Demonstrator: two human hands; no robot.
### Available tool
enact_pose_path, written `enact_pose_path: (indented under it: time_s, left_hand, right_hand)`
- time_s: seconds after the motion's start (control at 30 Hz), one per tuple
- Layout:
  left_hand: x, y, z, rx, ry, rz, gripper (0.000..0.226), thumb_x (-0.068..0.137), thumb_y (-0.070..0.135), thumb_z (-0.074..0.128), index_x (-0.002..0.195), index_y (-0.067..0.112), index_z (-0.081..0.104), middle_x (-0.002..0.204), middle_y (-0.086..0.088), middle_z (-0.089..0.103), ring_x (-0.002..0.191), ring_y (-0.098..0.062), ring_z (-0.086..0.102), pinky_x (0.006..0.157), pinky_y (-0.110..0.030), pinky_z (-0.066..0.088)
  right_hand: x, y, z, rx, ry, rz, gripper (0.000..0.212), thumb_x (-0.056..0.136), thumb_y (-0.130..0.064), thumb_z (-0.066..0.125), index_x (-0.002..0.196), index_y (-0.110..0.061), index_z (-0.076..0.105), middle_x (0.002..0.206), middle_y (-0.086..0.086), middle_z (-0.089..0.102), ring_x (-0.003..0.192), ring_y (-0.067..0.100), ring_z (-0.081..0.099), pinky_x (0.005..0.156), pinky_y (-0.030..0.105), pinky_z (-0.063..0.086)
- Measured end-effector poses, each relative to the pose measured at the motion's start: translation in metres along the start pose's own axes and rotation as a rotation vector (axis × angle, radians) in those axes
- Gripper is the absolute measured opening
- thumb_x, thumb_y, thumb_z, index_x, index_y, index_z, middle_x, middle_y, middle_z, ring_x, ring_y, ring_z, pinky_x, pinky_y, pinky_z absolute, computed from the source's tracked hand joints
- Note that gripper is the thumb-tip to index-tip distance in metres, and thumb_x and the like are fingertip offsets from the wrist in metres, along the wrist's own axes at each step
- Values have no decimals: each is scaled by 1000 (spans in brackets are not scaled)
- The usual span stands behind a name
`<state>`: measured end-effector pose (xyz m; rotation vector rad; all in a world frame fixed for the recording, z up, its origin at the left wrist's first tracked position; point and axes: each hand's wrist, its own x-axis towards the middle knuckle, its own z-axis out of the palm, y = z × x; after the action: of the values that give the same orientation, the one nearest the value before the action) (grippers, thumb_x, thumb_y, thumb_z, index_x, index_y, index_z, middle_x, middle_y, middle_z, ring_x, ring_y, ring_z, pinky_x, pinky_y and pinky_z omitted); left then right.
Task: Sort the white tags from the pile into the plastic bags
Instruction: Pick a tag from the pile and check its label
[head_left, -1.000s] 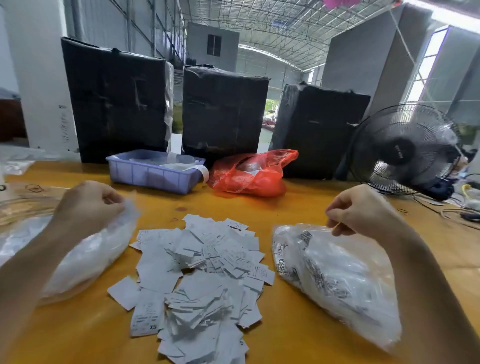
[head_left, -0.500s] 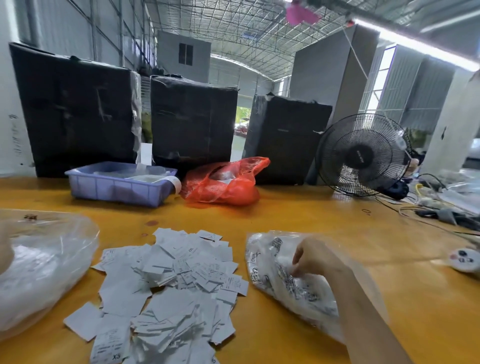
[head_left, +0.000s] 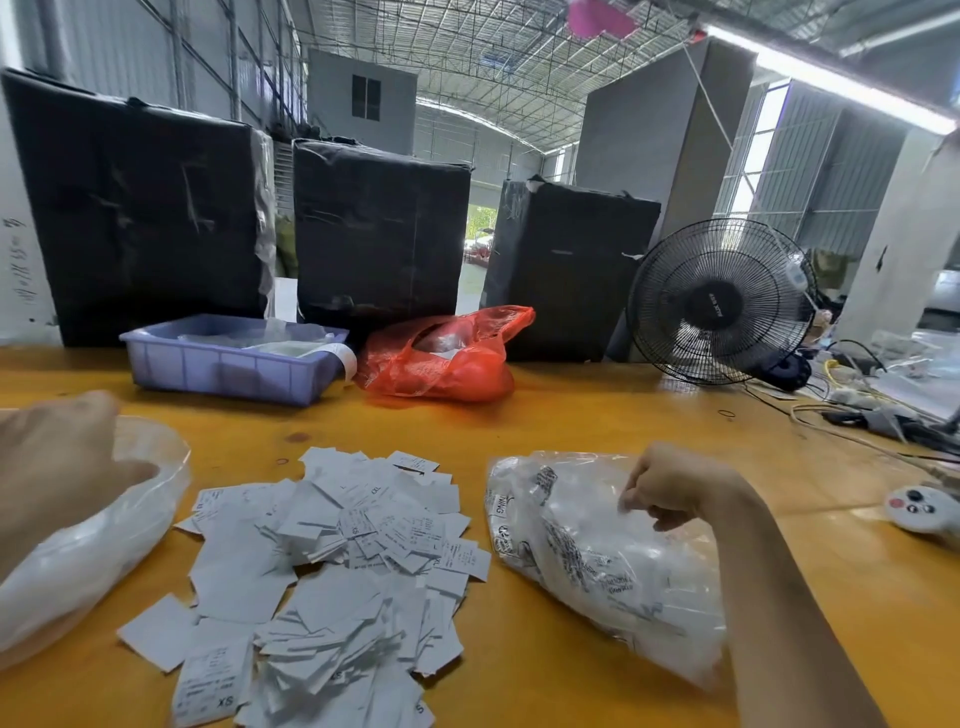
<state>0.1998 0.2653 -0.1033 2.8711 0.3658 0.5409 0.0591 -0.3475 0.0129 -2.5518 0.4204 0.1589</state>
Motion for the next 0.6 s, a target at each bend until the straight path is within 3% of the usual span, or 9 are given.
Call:
enact_pose_path:
  time_s: [0.17, 0.27, 0.37, 0.47, 0.6]
  left_hand:
    - [-81, 92, -60, -9, 143, 92, 72, 46, 48, 88, 106, 20, 58, 81, -8, 61, 69, -29, 56, 59, -39, 49]
    - [-117, 140, -89, -79, 136, 66, 70, 52, 30, 91, 111, 9, 62, 100, -19, 65, 89, -38, 59, 73, -48, 48]
    - [-131, 159, -99, -126, 82, 54, 67, 62, 29, 87, 120, 10, 59, 113, -18, 62, 104, -37, 55, 83, -48, 45]
    - [-138, 166, -104, -125, 51, 54, 68, 65, 33, 84, 123, 13, 56, 115, -15, 61, 106, -33, 55, 83, -45, 45]
    - [-144, 172, -111, -81, 87, 109, 67, 66, 42, 81, 123, 19, 56, 116, -8, 63, 105, -28, 57, 78, -39, 45]
  right_hand:
    - [-4, -2, 4, -9, -37, -7, 17, 79, -8, 74, 75, 8, 70, 66, 15, 69, 43, 14, 52, 44, 21, 42]
    - [-7, -3, 7, -8, -50, 1, 20, 69, -9, 83, 71, 6, 69, 67, 15, 71, 45, 14, 55, 42, 21, 42]
    - [-11, -9, 14, -64, -104, 2, 28, 63, -20, 87, 61, -6, 63, 61, 10, 69, 52, 15, 59, 43, 21, 41]
    - [-14, -13, 12, -53, -138, -6, 26, 69, -25, 82, 62, -6, 66, 66, 8, 72, 55, 13, 65, 42, 19, 41]
    - [-18, -15, -8, -60, 59, -8, 18, 84, -14, 71, 75, 2, 72, 65, 7, 72, 58, 13, 69, 51, 21, 52]
